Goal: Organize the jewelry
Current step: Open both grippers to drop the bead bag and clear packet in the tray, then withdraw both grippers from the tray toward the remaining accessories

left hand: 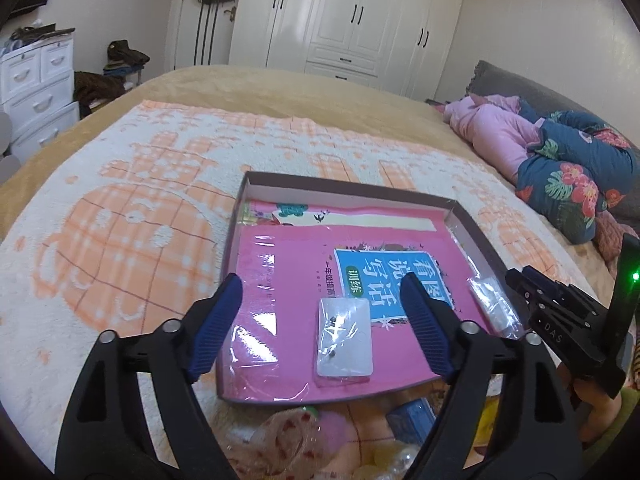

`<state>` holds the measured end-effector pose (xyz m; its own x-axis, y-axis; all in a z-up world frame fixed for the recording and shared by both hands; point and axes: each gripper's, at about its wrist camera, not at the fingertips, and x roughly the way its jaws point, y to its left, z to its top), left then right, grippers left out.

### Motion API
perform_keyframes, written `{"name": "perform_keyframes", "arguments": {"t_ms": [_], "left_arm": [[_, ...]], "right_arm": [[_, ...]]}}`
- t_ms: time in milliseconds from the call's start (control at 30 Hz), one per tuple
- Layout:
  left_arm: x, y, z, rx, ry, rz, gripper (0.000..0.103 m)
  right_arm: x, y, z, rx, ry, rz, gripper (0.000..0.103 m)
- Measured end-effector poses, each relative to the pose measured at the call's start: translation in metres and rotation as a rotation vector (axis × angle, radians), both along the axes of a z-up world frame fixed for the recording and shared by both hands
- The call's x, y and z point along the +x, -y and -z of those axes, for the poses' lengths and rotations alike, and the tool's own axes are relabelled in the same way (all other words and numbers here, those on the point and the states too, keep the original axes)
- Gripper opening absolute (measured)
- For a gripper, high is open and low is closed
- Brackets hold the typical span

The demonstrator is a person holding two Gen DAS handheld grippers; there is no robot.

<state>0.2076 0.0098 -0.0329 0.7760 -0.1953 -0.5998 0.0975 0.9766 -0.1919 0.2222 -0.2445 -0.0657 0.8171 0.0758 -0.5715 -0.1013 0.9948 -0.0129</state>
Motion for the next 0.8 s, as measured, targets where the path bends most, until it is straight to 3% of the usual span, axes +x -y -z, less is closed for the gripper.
{"name": "perform_keyframes", "arguments": {"t_ms": [100, 400, 567, 667, 800], "left_arm": [[-0.008, -0.004, -0.004, -0.010, 0.015, -0.009, 0.080], [-0.033, -0.014, -0.013, -0.031, 0.052, -0.042, 0.090], [-0.052, -0.019, -0.018, -0.046, 0.095, -0.047, 0.092], [-0.061, -0.023, -0.021, -0.061, 0.116, -0.049, 0.092], [-0.073, -0.024, -0.025, -0.063, 0.139, -0.043, 0.092]], "right_arm": [[-0.010, 0.003, -0.004, -0.004, 0.021, 0.007, 0.037], [-0.050, 0.014, -0.023, 0.016, 0.092, 0.017, 0.061], [-0.076, 0.016, -0.035, 0.030, 0.147, 0.017, 0.073], [-0.093, 0.016, -0.042, 0.047, 0.176, 0.005, 0.085], [-0.107, 0.015, -0.047, 0.057, 0.192, -0.012, 0.089]]}}
